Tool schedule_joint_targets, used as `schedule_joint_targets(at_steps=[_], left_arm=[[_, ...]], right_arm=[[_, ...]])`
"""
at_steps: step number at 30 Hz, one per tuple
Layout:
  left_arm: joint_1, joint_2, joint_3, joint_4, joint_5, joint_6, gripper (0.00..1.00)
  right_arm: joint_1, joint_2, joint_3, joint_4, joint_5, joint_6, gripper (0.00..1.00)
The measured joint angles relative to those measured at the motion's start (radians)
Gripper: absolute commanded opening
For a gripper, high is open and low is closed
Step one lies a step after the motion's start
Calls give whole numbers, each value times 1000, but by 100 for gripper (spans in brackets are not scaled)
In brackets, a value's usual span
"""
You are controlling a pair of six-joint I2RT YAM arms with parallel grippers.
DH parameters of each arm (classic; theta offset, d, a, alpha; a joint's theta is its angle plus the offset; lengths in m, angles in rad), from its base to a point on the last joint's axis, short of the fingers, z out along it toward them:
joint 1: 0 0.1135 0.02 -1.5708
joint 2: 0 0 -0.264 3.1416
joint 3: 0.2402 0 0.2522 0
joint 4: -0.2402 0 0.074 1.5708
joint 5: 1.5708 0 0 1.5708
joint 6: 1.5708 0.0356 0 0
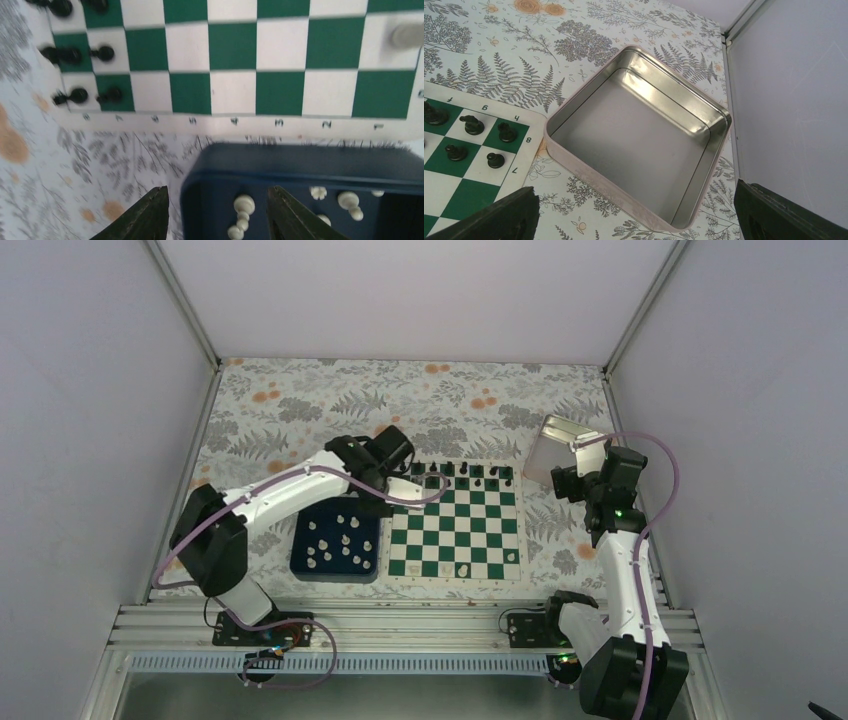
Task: Set up the chess pieces on the board
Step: Pick up the chess piece from the storage box.
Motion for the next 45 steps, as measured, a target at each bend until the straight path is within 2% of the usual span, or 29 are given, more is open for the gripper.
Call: schedule_joint_targets(at_steps=[6, 14, 28, 33, 35, 39, 45], left_arm=[[87, -46, -122, 20, 4, 11, 47], [165, -31, -188, 51, 11, 35, 45], [212, 38, -243, 91, 12, 57, 45], [223, 50, -255, 105, 12, 60, 41], [224, 55, -256, 108, 12, 63, 36], [224, 61, -256, 113, 17, 63, 19], [224, 62, -255, 109, 22, 64, 9]], right_arm=[[0, 0, 0, 0, -2, 0, 100], [0, 1, 0, -1, -3, -2, 100], [0, 2, 0, -16, -8, -3, 100], [0, 2, 0, -19, -10, -3, 100], [0, 2, 0, -21, -11, -3, 100], [0, 2, 0, -23, -11, -3, 100], [0, 2, 0, -23, -12, -3, 100]])
